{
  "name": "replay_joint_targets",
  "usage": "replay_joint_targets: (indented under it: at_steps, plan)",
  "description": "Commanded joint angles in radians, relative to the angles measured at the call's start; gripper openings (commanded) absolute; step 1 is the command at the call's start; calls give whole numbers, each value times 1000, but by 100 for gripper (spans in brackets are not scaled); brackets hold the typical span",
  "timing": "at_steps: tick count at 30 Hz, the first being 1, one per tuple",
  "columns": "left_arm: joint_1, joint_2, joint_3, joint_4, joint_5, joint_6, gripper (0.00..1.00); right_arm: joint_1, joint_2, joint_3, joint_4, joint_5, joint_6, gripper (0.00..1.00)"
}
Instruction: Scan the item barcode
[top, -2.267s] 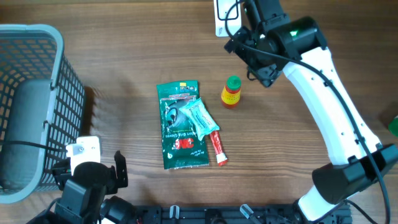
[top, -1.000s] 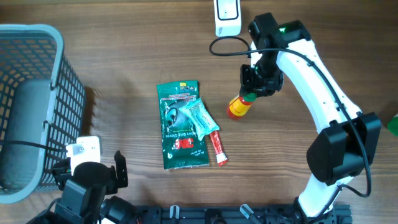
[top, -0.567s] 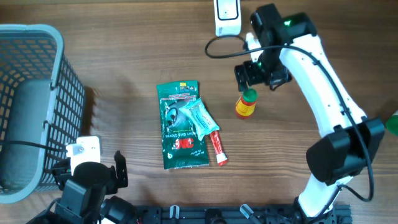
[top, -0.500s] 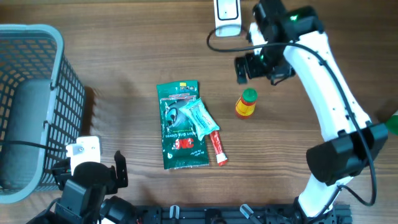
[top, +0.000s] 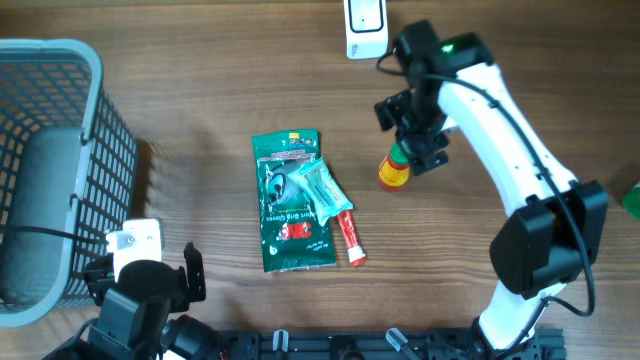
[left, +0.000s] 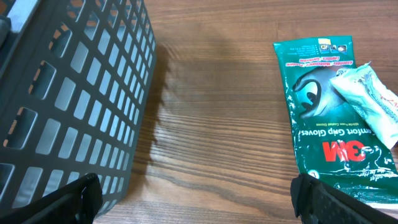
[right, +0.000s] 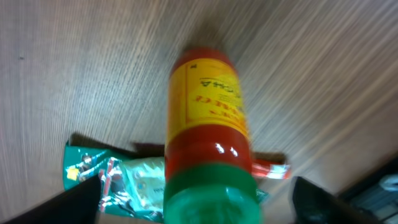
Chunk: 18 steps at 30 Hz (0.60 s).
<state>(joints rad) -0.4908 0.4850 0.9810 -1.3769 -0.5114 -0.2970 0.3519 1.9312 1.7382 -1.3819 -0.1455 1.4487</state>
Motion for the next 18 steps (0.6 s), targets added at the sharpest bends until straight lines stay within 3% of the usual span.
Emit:
replay_joint_targets:
  at_steps: [1, 5, 6, 8, 11, 12, 15, 18]
  plan:
    - [0, -5, 2, 3, -3, -2, 100, 10, 9, -118, 80, -42, 72, 78]
    - [0, -5, 2, 3, -3, -2, 100, 10, 9, -139, 106, -48, -28, 53]
    - [0, -5, 2, 3, -3, -2, 100, 10, 9, -139, 131, -66, -158, 41]
    - [0, -5, 2, 3, -3, -2, 100, 9, 8, -127, 147, -66, -356, 40]
    - [0, -5, 2, 3, -3, -2, 100, 7, 8, -74, 107, -66, -827, 40]
    - [0, -5, 2, 3, -3, -2, 100, 7, 8, -51, 68, -66, -1062, 47]
    - [0, -5, 2, 3, -3, -2, 100, 7, 8, -45, 22, -38, -1414, 48]
    - [0, -5, 2, 3, -3, -1, 100, 11, 8, -45, 36, 92, -1456, 50]
